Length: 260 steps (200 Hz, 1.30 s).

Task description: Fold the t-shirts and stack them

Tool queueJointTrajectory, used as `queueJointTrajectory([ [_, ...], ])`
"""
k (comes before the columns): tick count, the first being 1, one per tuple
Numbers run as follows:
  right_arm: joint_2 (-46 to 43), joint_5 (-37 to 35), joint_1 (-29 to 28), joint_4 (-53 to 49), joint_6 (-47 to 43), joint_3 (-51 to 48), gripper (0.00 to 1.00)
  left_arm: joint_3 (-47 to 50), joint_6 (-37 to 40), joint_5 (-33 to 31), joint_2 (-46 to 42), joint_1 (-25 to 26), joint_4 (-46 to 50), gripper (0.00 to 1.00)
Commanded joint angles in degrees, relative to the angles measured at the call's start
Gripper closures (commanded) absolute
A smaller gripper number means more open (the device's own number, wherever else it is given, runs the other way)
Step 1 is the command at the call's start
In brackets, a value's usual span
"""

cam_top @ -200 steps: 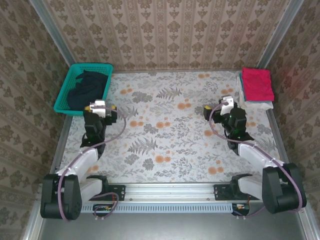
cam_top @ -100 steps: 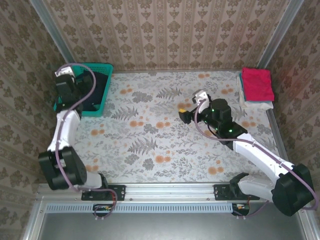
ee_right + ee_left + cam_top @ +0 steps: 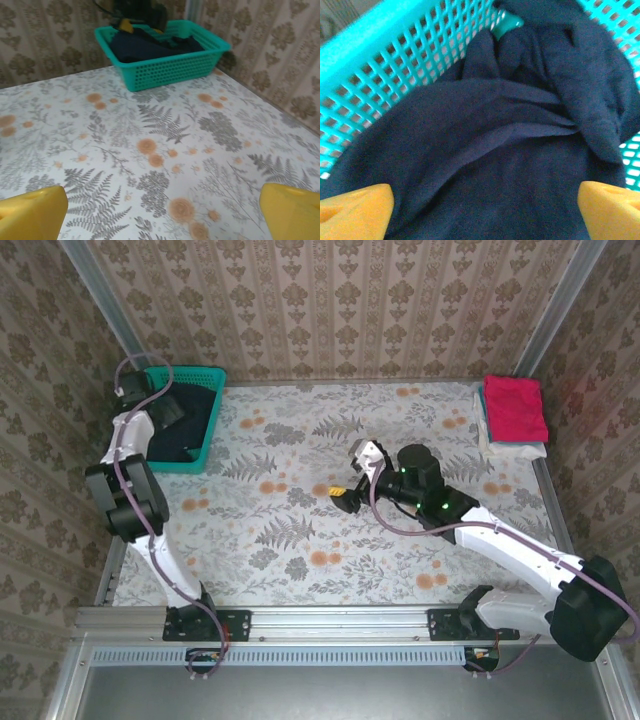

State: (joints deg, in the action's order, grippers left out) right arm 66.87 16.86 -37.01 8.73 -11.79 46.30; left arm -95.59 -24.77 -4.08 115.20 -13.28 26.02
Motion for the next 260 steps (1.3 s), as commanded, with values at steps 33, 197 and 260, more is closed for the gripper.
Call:
queueJointTrajectory([
  [33,-1.9,6.9,-1.0,0.4,-1.9,2.5,0.0,-5.1,-10.6,1.5,6.2,-0.1,5.3,0.18],
  [197,-0.6,5.0,-1.0,1.7,-0.1,1.1,0.0,-22.5,-4.2,6.1,-13.5,4.9,7.4,1.0],
  [260,2.4,5.6,-1.0,4.3,3.1,0.4,0.0,-38.7,-4.3,14.7,-14.3,8.0,7.7,1.0],
])
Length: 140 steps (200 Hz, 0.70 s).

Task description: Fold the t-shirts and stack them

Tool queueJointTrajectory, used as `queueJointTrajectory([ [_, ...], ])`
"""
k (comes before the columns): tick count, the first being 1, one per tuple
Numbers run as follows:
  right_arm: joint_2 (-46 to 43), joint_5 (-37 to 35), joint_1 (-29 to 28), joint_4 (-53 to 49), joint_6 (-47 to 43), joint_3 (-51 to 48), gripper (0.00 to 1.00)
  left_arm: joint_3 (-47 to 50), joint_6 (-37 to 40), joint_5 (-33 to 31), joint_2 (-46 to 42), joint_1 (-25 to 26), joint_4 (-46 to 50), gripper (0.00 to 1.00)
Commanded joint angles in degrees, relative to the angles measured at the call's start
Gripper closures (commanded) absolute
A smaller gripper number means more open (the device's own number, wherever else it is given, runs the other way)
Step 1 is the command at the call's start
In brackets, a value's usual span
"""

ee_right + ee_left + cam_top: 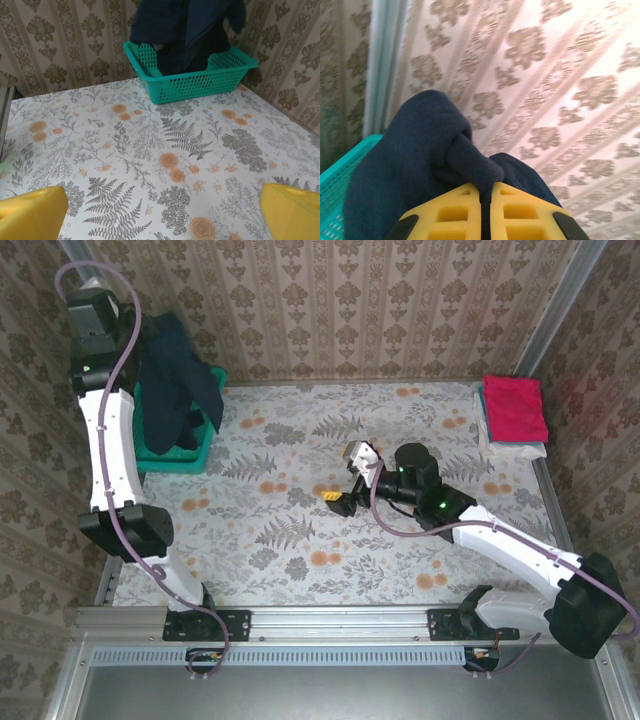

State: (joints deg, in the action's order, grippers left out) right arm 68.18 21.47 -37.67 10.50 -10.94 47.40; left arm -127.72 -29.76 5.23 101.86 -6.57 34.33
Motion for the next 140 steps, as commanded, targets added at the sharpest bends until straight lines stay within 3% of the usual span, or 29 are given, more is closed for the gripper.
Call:
queueJointTrajectory([
  [1,1.1,1.0,-0.3,2.5,2.2,-0.6,0.0,-6.9,0.6,5.4,-0.9,1.3,-0.5,1.0],
  [51,1.5,1.4,-0.3,4.5,4.8,-1.3,0.0,-15.3,1.4,9.9,-1.1,6.9,2.0,1.0],
  [115,-3.5,1.2,-0.3,5.2,6.4,-4.8,0.0,-14.4,9.4,6.3,-2.8,24.0,4.4,1.0],
  [140,-6.3,0.5,-0.3,5.8,7.6,-6.5,0.0,-6.8,8.7,4.0,-2.6,29.9,3.5,1.0],
])
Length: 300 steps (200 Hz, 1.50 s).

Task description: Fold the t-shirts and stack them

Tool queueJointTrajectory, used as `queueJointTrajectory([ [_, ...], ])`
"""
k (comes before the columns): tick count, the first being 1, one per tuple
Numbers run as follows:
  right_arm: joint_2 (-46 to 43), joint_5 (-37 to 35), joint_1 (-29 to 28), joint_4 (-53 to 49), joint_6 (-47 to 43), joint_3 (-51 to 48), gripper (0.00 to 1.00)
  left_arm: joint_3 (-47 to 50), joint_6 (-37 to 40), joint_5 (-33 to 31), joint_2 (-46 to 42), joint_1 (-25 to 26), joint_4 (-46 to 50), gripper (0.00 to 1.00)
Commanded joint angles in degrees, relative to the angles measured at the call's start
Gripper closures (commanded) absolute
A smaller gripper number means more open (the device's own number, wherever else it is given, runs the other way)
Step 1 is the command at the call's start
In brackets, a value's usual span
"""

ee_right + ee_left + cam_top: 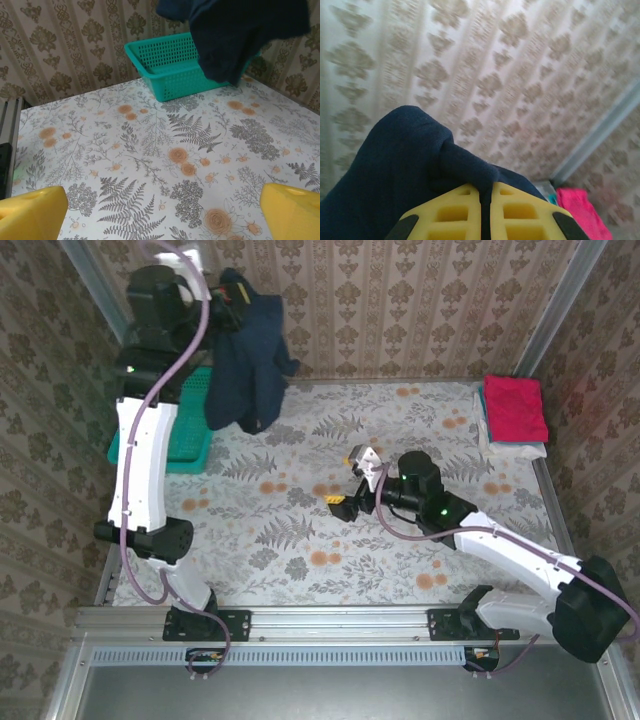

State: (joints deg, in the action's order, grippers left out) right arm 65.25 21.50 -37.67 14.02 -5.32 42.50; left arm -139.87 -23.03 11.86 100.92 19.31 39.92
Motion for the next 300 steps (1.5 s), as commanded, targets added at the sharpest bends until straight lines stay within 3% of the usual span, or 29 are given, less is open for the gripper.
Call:
queueJointTrajectory([
  [1,-3.5,0.5,-0.3,2.2,2.0,-1.7,0.0,5.9,1.8,-2.7,-1.7,4.2,-2.3,1.0],
  [25,-7.3,-3.8,-0.3,2.8,4.4,-3.7,0.0,17.7,-1.6,-3.6,-0.5,10.2,-8.4,1.0],
  [29,-8.1,-4.5,-0.3,2.7,4.7,-4.1,0.0,19.1,-2.4,-3.1,0.2,11.0,-8.9,0.9],
  [50,-12.7,-10.0,-0.2,-0.1,5.7,-5.8,0.0,24.2,-4.4,-1.2,4.7,15.4,-10.9,0.2],
  [56,-14.2,-11.7,-0.2,-1.2,6.1,-6.3,0.0,25.8,-4.8,-0.5,5.5,16.5,-12.0,0.05],
  [61,-15.6,-12.8,-0.1,-2.2,6.5,-6.7,0.0,27.2,-5.4,0.0,5.8,17.3,-13.0,0.0],
  [83,-20.5,-17.3,0.8,-5.9,9.0,-8.3,0.0,35.3,-7.8,0.1,3.4,18.4,-18.4,0.0],
  [104,-21.6,-20.8,2.2,-9.2,12.7,-8.7,0.0,46.0,-9.8,-4.6,-3.4,17.4,-24.5,0.0],
  [149,-11.4,-25.5,5.8,-19.3,27.1,-5.1,0.0,70.6,-20.8,-18.9,-15.7,12.6,-26.3,0.01],
  [176,-2.5,-25.3,5.7,-22.3,31.6,-2.7,0.0,82.8,-25.6,-15.7,-17.9,9.2,-30.6,0.09],
  [206,5.9,-25.6,6.6,-20.0,36.7,-0.7,0.04,90.8,-31.4,-12.7,-16.5,9.2,-37.7,0.18],
  [275,24.4,-17.9,15.2,-9.8,45.0,5.5,0.15,93.9,-43.0,-9.1,-8.3,12.9,-44.1,0.39],
  [290,27.1,-15.7,16.2,-7.4,46.1,6.5,0.2,93.5,-44.2,-7.2,-5.9,13.2,-45.8,0.45],
  [300,28.3,-14.3,16.7,-6.0,46.7,7.0,0.23,93.4,-45.1,-7.0,-5.0,13.4,-46.4,0.54],
])
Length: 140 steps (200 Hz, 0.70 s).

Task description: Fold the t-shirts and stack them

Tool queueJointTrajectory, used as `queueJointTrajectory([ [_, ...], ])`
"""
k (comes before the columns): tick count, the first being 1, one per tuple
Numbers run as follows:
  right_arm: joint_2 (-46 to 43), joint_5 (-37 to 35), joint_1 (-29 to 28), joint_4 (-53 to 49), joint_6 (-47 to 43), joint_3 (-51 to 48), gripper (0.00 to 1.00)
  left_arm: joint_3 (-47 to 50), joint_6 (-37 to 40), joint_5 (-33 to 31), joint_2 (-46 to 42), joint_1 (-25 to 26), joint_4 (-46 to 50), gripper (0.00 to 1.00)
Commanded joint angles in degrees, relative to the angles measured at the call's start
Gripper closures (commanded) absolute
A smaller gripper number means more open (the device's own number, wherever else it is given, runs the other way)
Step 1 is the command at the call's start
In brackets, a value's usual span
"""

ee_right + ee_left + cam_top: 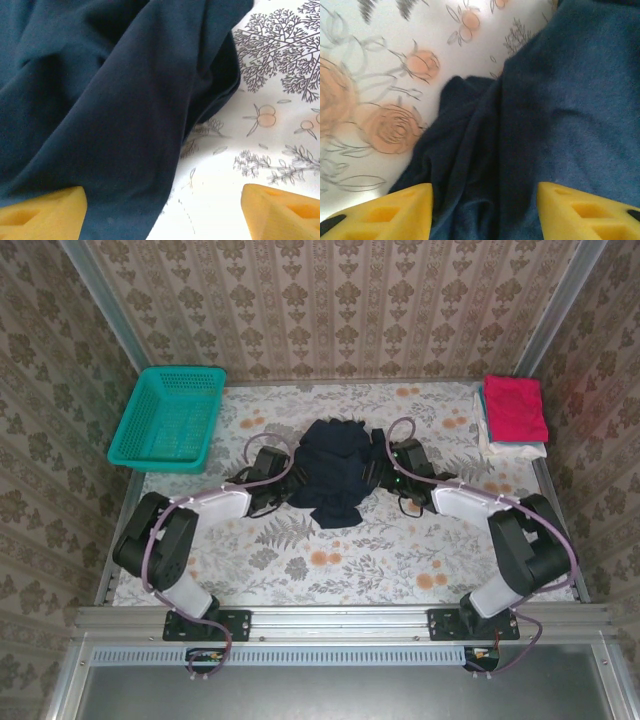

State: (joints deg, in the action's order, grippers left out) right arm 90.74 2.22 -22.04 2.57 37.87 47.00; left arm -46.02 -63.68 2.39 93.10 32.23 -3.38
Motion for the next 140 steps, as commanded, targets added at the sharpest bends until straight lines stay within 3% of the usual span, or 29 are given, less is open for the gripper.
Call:
queueJointTrajectory([
  [1,3.0,5.1,1.1,5.6,3.6,2.5,0.24,-0.4,-4.6,2.5,2.9,0.5,-3.1,0.55],
  [18,4.2,6.6,1.9,7.3,4.8,2.8,0.27,0.0,-5.7,1.2,2.7,0.7,-2.4,0.57],
  [43,5.1,8.0,2.9,8.5,5.0,3.2,0.32,2.4,-5.6,-2.5,-0.6,0.6,-0.4,0.37],
  [77,6.2,8.7,3.4,8.9,5.0,3.9,0.49,3.9,-2.1,-7.5,-7.4,1.3,3.5,0.25],
  [102,6.5,7.5,3.6,10.2,6.4,3.4,0.7,5.6,-3.9,-11.4,-11.0,2.4,6.4,0.29],
  [140,6.7,7.1,3.8,10.5,7.4,3.8,0.98,7.2,-8.8,-9.8,-8.5,2.6,5.5,0.38],
])
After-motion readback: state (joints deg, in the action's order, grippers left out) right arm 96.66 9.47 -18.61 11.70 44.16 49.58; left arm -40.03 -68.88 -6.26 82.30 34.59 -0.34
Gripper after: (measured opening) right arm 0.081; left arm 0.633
